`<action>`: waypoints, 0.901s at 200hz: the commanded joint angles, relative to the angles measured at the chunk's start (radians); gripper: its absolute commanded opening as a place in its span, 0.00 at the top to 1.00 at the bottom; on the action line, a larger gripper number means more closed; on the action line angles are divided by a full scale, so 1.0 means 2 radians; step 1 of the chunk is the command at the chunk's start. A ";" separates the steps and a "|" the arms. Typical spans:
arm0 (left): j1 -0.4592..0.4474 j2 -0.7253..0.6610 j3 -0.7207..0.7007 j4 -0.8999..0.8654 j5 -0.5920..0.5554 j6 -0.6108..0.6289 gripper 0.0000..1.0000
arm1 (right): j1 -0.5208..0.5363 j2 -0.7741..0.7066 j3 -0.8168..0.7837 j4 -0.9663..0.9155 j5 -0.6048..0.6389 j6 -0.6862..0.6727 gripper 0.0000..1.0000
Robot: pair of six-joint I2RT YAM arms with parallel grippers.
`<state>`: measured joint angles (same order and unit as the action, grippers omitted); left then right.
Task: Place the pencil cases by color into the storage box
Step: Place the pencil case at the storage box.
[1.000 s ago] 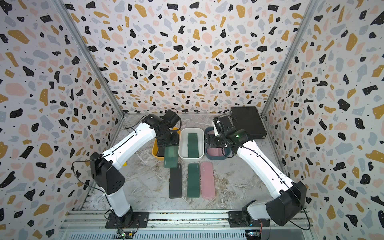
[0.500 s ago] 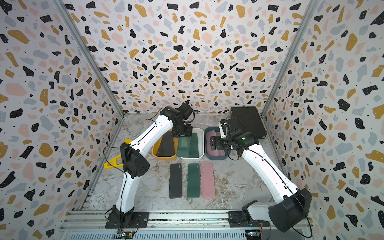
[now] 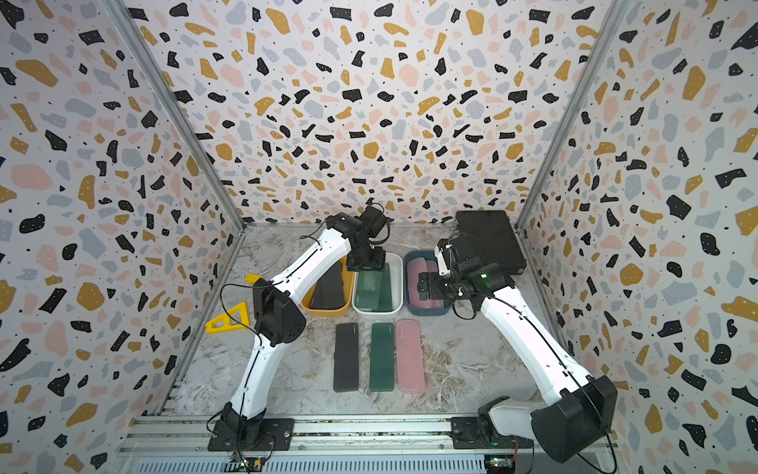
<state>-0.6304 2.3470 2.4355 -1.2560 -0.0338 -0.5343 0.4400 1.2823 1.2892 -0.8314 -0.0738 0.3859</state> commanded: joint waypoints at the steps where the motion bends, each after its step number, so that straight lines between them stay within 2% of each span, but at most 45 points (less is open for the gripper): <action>1: -0.002 0.013 0.021 0.016 0.000 0.007 0.36 | -0.004 -0.015 -0.003 -0.013 -0.005 -0.007 0.09; 180: 0.006 0.073 0.037 0.021 -0.022 0.016 0.34 | -0.010 -0.019 -0.014 -0.014 -0.010 -0.017 0.09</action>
<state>-0.6270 2.4691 2.4714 -1.2148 -0.0559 -0.5148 0.4263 1.2804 1.2633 -0.8383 -0.0875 0.3634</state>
